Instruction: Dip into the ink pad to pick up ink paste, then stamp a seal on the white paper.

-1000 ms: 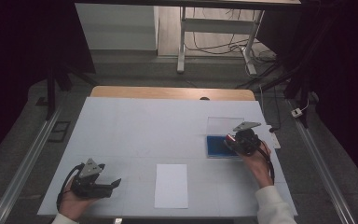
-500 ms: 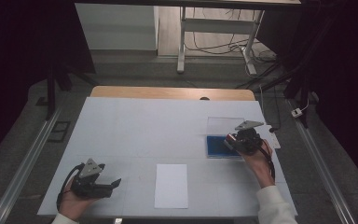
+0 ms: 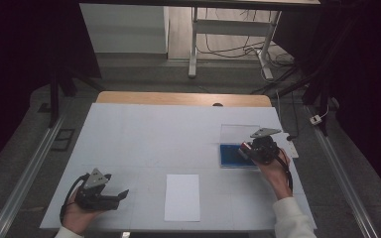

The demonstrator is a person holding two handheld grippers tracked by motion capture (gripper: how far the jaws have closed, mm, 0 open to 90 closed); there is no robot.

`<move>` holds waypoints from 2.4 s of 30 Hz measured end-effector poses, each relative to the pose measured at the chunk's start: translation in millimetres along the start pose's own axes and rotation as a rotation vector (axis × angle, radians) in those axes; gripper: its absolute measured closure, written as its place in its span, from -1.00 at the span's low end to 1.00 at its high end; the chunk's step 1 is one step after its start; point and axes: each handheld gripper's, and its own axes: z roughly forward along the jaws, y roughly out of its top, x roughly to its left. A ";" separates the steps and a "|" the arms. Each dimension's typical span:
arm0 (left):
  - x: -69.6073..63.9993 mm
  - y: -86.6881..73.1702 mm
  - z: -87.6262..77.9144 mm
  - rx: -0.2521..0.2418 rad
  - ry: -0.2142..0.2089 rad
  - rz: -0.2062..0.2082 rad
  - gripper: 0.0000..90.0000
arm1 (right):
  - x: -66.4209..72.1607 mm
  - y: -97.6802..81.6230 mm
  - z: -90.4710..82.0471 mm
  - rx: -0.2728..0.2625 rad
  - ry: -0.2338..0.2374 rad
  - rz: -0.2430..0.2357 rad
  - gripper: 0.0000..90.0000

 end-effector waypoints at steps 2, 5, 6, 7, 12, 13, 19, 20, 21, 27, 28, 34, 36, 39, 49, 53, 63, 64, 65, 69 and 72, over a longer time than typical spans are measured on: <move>-0.1 0.0 0.0 -0.001 0.001 0.000 -0.65 | 0.0 0.0 0.1 0.001 0.000 -0.001 0.52; 0.1 0.0 -0.3 -0.001 0.001 -0.001 -0.65 | 0.3 0.1 0.2 0.002 -0.002 -0.003 0.51; 0.1 0.1 -0.5 -0.001 0.000 -0.002 -0.65 | 0.3 0.1 0.3 0.002 -0.003 -0.004 0.51; 0.0 0.2 -0.6 -0.002 0.001 -0.002 -0.65 | 0.4 0.1 0.4 0.004 -0.005 -0.006 0.51; -0.1 0.1 -0.9 -0.003 0.003 -0.002 -0.65 | 1.8 0.3 1.5 0.010 -0.011 -0.008 0.50; -0.2 0.3 -1.0 -0.003 0.004 -0.002 -0.65 | 1.6 0.3 1.5 0.010 -0.011 -0.007 0.51; 0.2 0.1 -0.5 -0.002 0.004 -0.001 -0.65 | 0.1 0.0 1.1 0.007 0.006 0.028 0.54; 0.3 0.2 -0.7 -0.003 0.003 -0.001 -0.65 | -0.8 -0.4 1.0 0.004 0.010 0.031 0.54; 0.3 0.2 -0.8 -0.003 0.003 -0.002 -0.65 | -1.3 -0.7 1.0 -0.001 0.013 0.036 0.54; 0.7 0.1 -0.9 -0.003 0.004 -0.001 -0.65 | -2.7 -1.5 -1.2 -0.013 0.007 0.050 0.55; 0.7 0.1 -0.9 -0.003 0.004 -0.001 -0.65 | -3.3 -1.4 -2.2 -0.014 0.009 0.051 0.55; 0.8 0.2 -1.1 -0.004 0.005 -0.002 -0.65 | -2.5 1.0 -10.7 -0.047 0.024 0.059 0.55; 0.6 0.4 -1.1 -0.003 0.005 -0.001 -0.65 | -1.4 2.6 -14.6 -0.067 0.034 0.062 0.55; 0.5 0.5 -1.0 -0.004 0.004 -0.001 -0.65 | 0.5 4.7 -19.9 -0.080 0.045 0.059 0.55; 0.2 0.8 -1.0 -0.003 0.003 0.000 -0.65 | 14.9 11.2 -35.8 -0.140 0.099 0.027 0.55; -0.1 1.0 -0.8 -0.003 0.002 0.002 -0.65 | 23.3 15.5 -42.4 -0.161 0.123 0.010 0.55; 0.2 1.0 -1.4 -0.005 0.001 0.002 -0.65 | 52.7 29.6 -49.9 -0.193 0.207 -0.056 0.55; 0.3 1.0 -1.5 -0.006 0.001 0.001 -0.65 | 56.2 31.0 -50.1 -0.194 0.218 -0.062 0.55; 0.4 1.0 -1.6 -0.007 0.001 0.000 -0.65 | 59.8 32.4 -50.1 -0.196 0.230 -0.066 0.55; 0.2 1.1 -1.6 -0.006 0.000 0.002 -0.65 | 73.0 37.0 -48.6 -0.198 0.280 -0.093 0.55; 0.3 1.1 -1.8 -0.008 -0.001 0.000 -0.65 | 82.5 39.7 -47.3 -0.190 0.305 -0.110 0.55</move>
